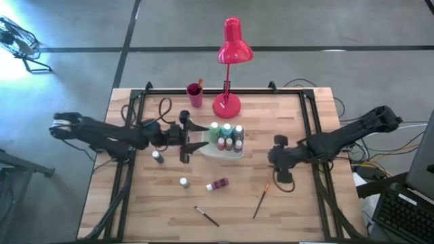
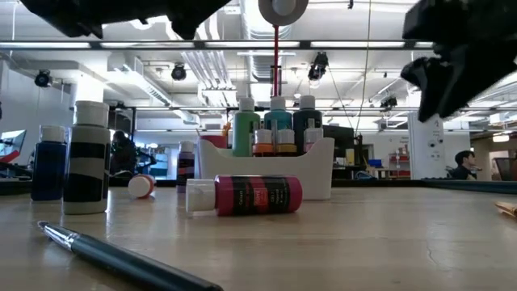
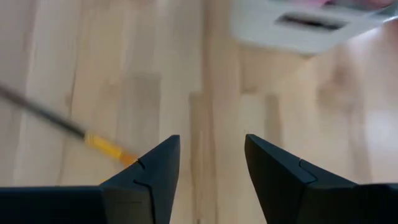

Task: Pick & Place Paint Supplies
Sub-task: Put the gold paint brush into the red cup

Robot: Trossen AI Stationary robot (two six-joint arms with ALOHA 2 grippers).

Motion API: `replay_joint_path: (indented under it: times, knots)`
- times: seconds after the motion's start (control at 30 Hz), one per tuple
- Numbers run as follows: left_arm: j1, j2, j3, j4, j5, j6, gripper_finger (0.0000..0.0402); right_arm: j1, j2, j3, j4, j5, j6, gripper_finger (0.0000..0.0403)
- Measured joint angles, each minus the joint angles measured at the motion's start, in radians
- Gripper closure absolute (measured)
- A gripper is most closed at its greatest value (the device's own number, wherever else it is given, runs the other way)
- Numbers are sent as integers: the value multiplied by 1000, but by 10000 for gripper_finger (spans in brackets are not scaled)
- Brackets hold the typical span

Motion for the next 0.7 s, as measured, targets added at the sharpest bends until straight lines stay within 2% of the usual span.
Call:
replay_joint_path:
  times: [0.17,0.3,0.7]
  knots:
    - [0,-48,-9,-117,-17,0,166,0,115,7,-21,-132,-81,231]
    - [1,-46,1,-123,-77,53,165,6,201,27,-17,-220,-103,223]
    - [1,-47,1,-154,-98,61,165,31,402,79,-17,-264,-207,210]
